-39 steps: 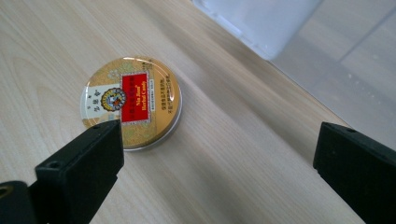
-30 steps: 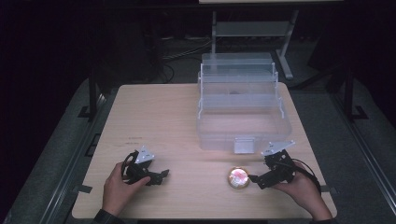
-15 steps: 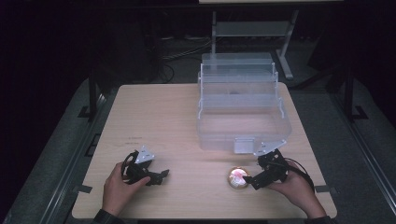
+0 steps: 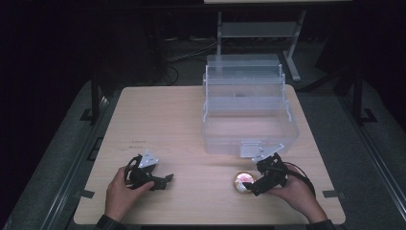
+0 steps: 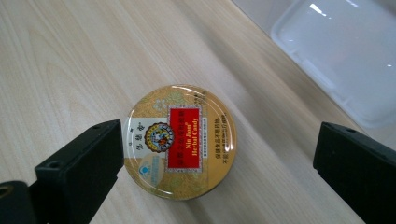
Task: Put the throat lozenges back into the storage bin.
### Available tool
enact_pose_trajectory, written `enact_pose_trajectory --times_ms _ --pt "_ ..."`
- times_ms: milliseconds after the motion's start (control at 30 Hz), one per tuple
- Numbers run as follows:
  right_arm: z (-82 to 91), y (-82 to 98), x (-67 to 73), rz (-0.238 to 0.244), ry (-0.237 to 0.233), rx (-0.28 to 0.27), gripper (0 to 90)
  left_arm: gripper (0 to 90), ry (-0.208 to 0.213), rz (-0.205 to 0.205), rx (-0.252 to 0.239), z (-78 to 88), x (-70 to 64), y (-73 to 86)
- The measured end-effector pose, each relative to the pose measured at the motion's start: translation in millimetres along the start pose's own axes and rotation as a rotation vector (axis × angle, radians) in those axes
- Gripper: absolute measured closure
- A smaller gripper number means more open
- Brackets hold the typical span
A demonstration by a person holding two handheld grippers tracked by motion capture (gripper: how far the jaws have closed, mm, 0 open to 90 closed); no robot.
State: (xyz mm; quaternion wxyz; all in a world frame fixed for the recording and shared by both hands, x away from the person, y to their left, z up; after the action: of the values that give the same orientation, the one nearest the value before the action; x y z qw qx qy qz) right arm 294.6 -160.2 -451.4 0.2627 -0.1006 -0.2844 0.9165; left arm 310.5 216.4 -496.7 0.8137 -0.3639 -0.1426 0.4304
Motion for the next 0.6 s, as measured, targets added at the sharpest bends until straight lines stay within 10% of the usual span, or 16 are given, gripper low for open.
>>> enact_pose_trajectory --times_ms 600 --pt "-18.7 -3.7 11.5 0.023 -0.028 0.042 1.4 10.8 0.000 -0.001 0.001 0.1 0.1 0.0"
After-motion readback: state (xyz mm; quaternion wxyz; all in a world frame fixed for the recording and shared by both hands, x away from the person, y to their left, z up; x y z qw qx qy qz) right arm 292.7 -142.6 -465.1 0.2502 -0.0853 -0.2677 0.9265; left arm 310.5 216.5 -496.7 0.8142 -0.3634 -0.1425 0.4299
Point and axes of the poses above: each handheld gripper's, and its own axes: z roughly backward along the jaws, y roughly out of its underside, x roughly to its left, the point moved 3 cm from there along -z, roughly forward along the jaws, and after that the axes turned 7 degrees about z, right-handed, at the moved point
